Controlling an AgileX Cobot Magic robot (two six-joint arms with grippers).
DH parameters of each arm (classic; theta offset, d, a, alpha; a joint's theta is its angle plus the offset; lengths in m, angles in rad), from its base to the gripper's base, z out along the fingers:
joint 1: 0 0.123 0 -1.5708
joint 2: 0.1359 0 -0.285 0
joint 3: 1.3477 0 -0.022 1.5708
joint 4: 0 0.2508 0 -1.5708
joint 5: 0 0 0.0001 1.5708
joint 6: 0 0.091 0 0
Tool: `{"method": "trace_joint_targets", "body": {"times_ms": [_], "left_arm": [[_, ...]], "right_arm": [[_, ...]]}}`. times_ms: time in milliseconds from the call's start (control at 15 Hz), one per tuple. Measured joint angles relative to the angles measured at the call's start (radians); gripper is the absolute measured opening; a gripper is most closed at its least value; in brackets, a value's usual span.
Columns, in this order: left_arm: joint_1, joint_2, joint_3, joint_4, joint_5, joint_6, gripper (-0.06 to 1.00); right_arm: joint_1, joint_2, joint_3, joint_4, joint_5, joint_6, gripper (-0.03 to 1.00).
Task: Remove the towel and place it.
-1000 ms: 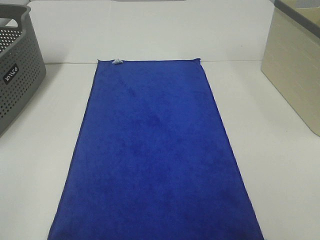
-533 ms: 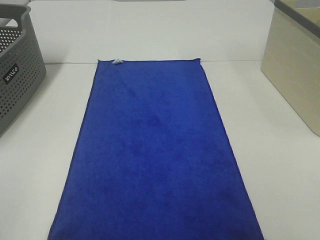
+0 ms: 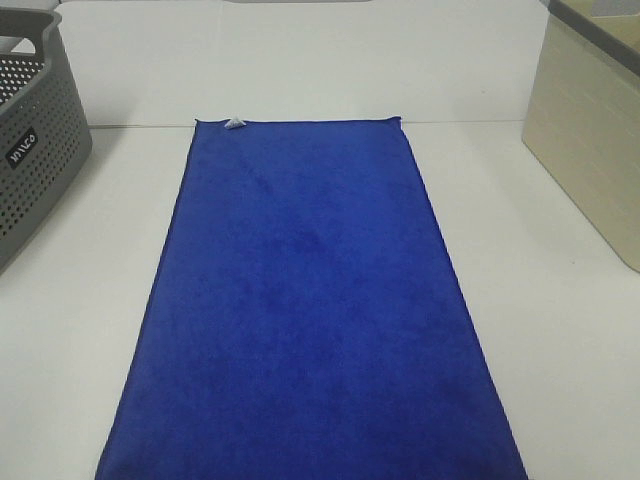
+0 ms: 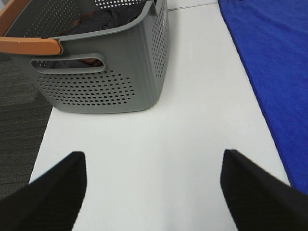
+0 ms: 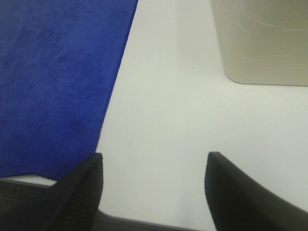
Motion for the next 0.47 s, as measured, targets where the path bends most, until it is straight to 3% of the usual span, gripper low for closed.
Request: {"method": "trace_joint_targets", "body": {"times_ms": [467], "left_arm": [[0.000, 0.000, 0.000, 0.000, 0.000, 0.000, 0.73]], "right_arm": [[0.000, 0.000, 0.000, 0.000, 0.001, 0.000, 0.61]]}}
